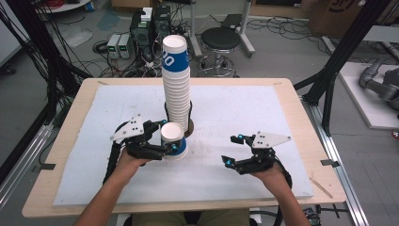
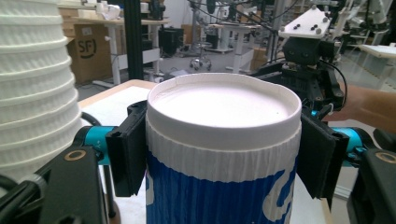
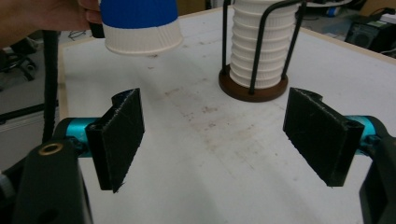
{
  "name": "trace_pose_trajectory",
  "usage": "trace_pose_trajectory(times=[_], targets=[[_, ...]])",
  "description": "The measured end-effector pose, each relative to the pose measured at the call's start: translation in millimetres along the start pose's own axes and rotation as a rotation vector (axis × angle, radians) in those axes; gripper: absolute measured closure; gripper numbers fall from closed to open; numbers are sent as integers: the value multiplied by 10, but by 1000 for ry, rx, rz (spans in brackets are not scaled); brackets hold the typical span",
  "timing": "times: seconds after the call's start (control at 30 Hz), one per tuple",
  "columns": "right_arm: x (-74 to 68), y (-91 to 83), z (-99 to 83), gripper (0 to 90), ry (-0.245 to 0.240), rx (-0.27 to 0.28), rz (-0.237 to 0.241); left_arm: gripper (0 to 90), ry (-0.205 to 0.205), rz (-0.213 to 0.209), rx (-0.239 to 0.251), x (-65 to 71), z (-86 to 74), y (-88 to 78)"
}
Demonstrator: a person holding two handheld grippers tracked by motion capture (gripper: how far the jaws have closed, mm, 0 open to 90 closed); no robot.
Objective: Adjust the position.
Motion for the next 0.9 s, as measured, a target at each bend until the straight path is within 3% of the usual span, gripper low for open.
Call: trace_pose_trajectory(times=[0.23,0.5,0.9], targets=[[-94,191,81,210,-19,3,97,290,-19,-57,7,32,-11,99],[-160,356,89,210,3,7,160,291,-16,-119,10,95,-8,195],[-250,499,123,201,-3,16,237,291,-8,-190,-6,160,-8,375]])
Point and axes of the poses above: each handheld gripper's, and its own axes: y roughly forward along the jaws, z roughly out of its top, x roughly to its right, the point moved 4 cm from there along y, roughly forward along the jaws, and after that the axes turned 6 degrees about x, right-handed, at the moved point
